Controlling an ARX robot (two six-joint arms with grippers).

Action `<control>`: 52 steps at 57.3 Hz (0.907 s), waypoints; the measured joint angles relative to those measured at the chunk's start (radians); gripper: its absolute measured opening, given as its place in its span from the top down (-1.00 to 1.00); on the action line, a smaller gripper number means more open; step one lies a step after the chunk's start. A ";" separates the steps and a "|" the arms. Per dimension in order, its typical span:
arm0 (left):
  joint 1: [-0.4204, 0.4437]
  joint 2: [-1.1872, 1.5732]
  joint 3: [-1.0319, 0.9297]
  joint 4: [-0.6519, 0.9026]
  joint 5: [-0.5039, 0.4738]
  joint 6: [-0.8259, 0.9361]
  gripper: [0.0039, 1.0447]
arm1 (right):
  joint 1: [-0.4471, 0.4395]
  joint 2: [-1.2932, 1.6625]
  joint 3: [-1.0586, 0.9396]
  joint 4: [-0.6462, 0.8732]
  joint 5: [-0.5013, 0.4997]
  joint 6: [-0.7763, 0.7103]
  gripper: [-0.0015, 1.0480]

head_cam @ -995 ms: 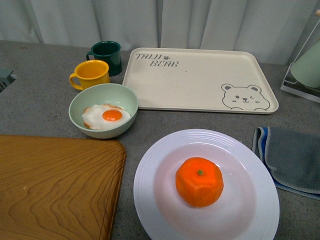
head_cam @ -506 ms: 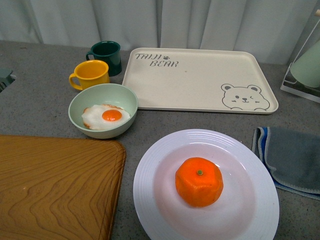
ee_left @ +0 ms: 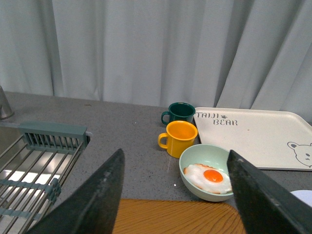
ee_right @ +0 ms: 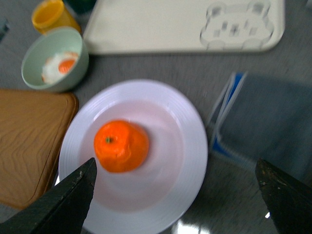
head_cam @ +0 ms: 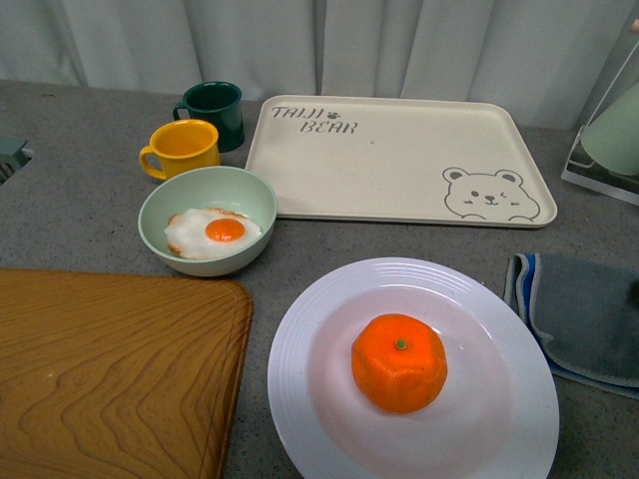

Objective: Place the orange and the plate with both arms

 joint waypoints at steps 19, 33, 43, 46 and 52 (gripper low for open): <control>0.000 0.000 0.000 0.000 0.000 0.002 -0.88 | -0.069 0.517 0.166 -0.080 -0.131 0.123 -0.82; 0.000 0.000 0.000 0.000 0.000 0.002 -0.88 | -0.055 0.714 0.266 -0.122 -0.097 0.138 -0.82; 0.000 0.000 0.000 0.000 0.000 0.002 -0.88 | -0.035 0.841 0.332 -0.113 -0.064 0.155 -0.82; 0.000 0.000 0.000 0.000 0.000 0.002 -0.88 | -0.031 0.873 0.354 -0.120 -0.060 0.157 -0.82; 0.000 0.000 0.000 0.000 0.000 0.002 -0.88 | -0.023 0.927 0.393 -0.128 -0.058 0.159 -0.82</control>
